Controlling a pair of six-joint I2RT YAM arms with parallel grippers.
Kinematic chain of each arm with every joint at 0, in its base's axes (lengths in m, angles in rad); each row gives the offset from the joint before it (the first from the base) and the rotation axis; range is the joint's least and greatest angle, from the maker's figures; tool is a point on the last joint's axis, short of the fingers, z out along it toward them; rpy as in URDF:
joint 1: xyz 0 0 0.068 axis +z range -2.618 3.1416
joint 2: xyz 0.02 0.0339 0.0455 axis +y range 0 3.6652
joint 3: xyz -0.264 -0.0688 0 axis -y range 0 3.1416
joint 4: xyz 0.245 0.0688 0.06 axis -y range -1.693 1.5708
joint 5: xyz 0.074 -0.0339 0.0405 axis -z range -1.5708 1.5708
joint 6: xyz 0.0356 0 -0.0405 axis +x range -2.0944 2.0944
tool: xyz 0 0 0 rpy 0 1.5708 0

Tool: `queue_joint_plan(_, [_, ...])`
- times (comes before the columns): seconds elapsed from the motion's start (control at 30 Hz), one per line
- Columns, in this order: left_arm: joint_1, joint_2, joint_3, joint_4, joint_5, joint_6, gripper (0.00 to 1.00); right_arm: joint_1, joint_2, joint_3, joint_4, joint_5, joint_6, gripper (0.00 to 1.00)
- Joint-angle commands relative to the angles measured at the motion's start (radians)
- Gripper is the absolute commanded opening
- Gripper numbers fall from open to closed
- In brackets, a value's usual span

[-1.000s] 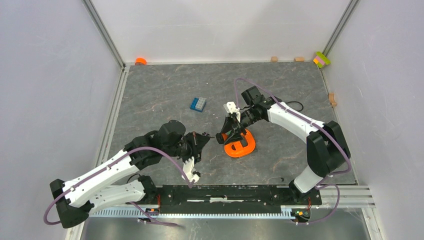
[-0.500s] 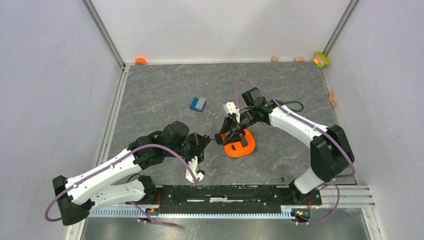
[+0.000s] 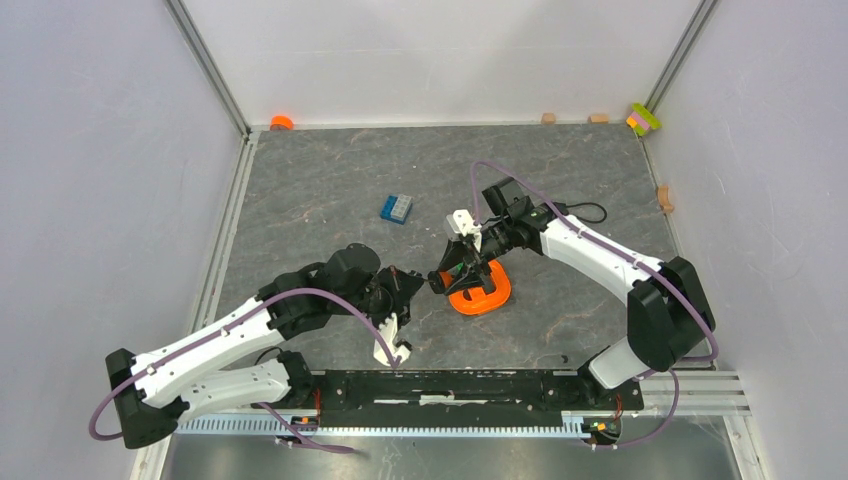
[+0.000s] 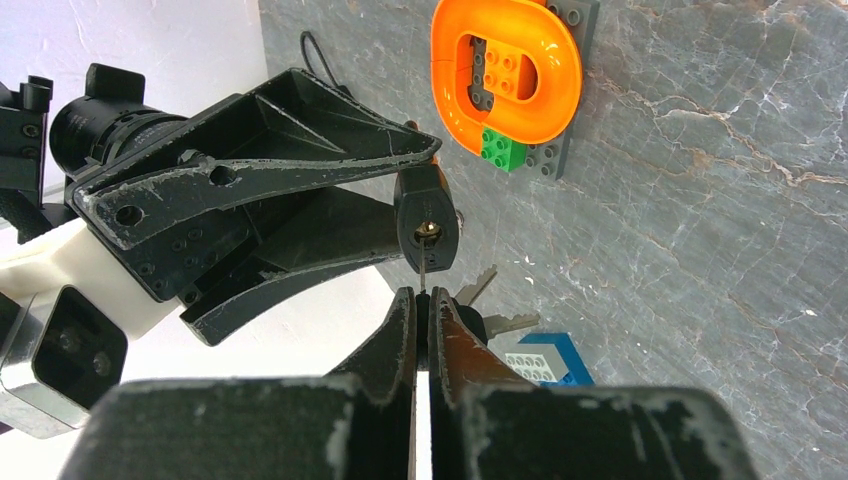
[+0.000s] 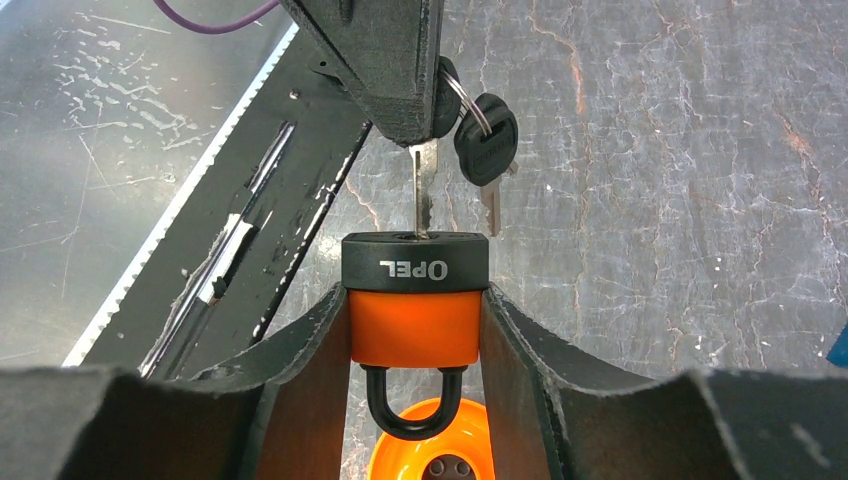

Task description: Unlock with the key

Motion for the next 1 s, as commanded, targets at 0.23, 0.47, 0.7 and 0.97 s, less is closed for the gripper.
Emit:
queue_joint_plan(0.23, [-0.016,-0.007,0.035,0.033,-0.004,-0.057,0.02,0.006,-0.027,0.011,-0.006,-0.056,-0.022,0.00])
queue_joint_plan(0.47, [-0.022,-0.012,0.040,0.023,0.003,-0.071,0.02,0.006,-0.029,0.007,0.016,-0.039,0.000,0.00])
queue_joint_plan(0.7, [-0.028,-0.012,0.040,0.020,0.007,-0.075,0.02,0.006,-0.036,-0.002,0.059,-0.026,0.044,0.00])
queue_joint_plan(0.97, [-0.029,-0.012,0.034,0.021,0.002,-0.072,0.02,0.006,-0.041,-0.005,0.061,-0.033,0.042,0.00])
